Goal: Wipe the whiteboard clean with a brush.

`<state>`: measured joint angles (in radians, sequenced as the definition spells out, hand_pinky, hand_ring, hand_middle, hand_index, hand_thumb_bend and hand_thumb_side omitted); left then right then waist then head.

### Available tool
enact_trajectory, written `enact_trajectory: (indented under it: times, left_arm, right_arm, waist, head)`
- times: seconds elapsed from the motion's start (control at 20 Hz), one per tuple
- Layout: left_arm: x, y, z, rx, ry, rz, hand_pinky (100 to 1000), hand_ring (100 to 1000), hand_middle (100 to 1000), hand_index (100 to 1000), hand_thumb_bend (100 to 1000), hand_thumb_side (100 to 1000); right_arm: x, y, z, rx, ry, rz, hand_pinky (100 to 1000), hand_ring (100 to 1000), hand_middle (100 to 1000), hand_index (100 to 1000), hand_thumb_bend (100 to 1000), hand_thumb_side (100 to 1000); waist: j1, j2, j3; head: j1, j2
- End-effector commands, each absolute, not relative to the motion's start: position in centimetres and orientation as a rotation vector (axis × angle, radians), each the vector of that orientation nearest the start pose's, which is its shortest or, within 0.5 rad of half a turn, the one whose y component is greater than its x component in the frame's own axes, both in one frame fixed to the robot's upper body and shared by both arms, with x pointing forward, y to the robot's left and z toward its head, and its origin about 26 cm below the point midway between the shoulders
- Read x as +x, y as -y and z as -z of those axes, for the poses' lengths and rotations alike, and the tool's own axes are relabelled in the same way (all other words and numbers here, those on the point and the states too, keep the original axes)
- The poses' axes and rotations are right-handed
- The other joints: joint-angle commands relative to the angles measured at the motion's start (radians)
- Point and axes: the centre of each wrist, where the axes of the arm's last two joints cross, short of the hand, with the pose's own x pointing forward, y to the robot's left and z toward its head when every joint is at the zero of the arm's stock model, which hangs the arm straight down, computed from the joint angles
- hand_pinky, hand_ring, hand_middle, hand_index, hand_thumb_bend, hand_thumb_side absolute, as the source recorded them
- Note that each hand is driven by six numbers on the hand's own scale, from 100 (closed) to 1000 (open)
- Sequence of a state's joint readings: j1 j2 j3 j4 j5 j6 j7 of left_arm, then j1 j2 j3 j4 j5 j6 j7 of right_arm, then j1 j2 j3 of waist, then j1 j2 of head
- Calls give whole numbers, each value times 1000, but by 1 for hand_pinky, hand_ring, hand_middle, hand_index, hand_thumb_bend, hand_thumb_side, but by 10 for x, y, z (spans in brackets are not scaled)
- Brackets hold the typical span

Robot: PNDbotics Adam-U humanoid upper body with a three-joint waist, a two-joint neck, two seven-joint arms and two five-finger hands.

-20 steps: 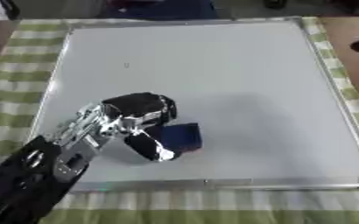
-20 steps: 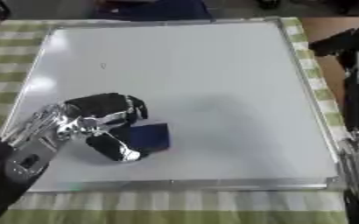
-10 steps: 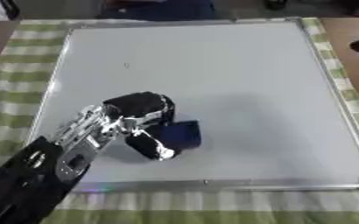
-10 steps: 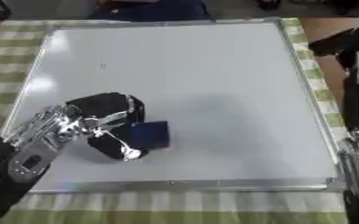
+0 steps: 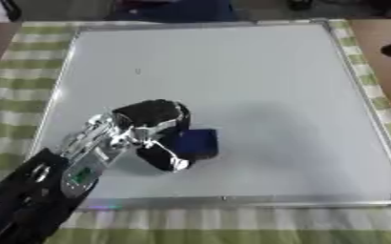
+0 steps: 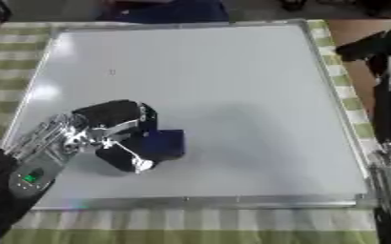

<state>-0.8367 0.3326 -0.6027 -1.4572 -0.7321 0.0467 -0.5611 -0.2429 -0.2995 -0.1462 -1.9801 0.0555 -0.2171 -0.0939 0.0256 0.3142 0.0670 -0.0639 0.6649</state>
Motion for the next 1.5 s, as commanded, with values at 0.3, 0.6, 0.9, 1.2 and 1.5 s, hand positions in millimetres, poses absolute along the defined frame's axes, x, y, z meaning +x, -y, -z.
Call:
enact_trajectory:
  times: [0.3,0.6,0.9,1.2,1.5]
  left_arm:
    - [384,-98,-190,511,1547,1910,419,611,500,100,217,332]
    - [385,-100,-190,513,1547,1886,389,584,439,100,203,338]
    - [387,-105,-191,529,1552,1865,384,581,429,100,209,333]
    - [389,-111,-195,548,1559,1835,380,577,425,100,190,340]
    - [393,-124,-202,569,1543,1797,383,580,435,100,169,351]
  right_arm:
    - [292,297,-196,-378,2477,-209,710,627,489,500,100,963]
    - [292,298,-196,-378,2476,-207,712,627,490,501,100,964]
    - [292,298,-195,-378,2475,-207,714,628,490,501,100,966]
    - [292,298,-195,-378,2473,-209,715,628,490,501,100,966]
    - [292,298,-195,-379,2470,-211,716,628,490,501,100,967]
  waist:
    - [-4,-14,-1]
    - [-4,-18,0]
    - [-3,-19,2]
    - [-1,-19,3]
    - [2,-21,6]
  head:
    - [0,-15]
    - [0,-16]
    - [1,-18]
    - [0,-19]
    - [0,-17]
